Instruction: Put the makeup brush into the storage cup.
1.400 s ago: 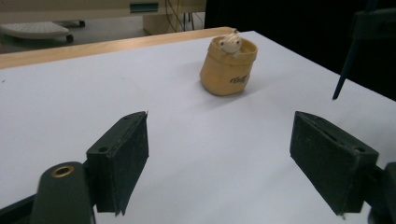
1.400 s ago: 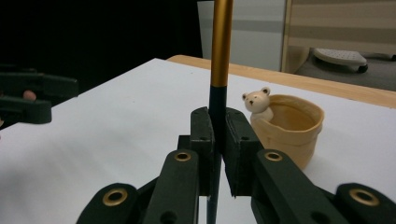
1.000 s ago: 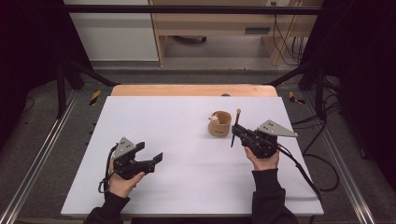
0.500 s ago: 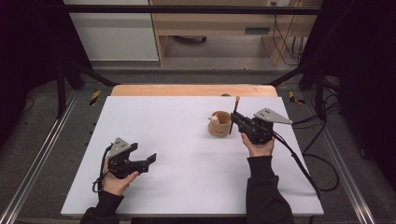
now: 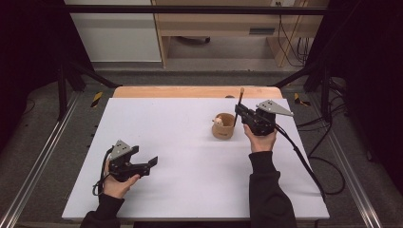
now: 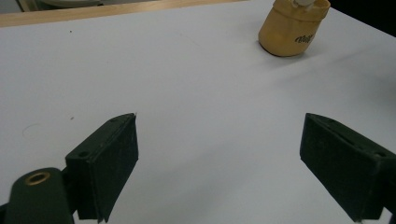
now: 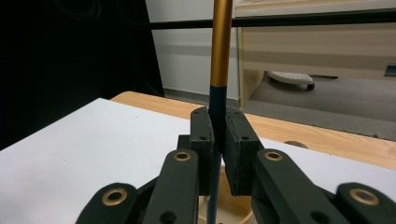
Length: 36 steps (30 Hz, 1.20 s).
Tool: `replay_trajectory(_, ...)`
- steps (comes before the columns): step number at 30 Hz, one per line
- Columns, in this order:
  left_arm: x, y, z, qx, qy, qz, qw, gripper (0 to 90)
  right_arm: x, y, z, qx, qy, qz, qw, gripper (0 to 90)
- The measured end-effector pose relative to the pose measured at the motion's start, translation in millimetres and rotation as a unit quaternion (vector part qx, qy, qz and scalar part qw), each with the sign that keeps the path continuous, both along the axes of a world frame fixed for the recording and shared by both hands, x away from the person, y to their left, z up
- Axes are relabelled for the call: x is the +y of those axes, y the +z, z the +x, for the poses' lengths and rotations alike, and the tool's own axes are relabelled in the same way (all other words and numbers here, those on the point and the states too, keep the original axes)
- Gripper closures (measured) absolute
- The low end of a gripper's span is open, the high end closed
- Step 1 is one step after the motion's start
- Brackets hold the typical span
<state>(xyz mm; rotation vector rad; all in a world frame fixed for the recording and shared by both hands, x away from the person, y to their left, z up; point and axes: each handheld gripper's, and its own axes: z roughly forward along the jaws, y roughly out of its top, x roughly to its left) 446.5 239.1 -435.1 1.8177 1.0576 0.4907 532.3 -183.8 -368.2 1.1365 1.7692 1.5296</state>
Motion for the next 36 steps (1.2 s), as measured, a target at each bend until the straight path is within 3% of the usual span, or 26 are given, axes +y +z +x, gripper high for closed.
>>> replay_trajectory(14,-0.3,-0.9,0.4,0.002,-0.002,0.005,1.0000,11.4,6.1,0.1,17.7,0.001,-0.013,-0.006,0.9999,83.3)
replay_trajectory(25,0.3,-0.4,0.4,0.001,-0.004,0.003,1.0000,11.3,13.6,-10.1,35.1,0.011,-0.024,-0.008,0.9996,83.4)
replay_trajectory(36,0.0,-0.5,0.1,0.000,-0.006,0.006,1.0000,11.2,20.2,-21.0,41.9,0.021,-0.027,-0.015,0.9993,83.3)
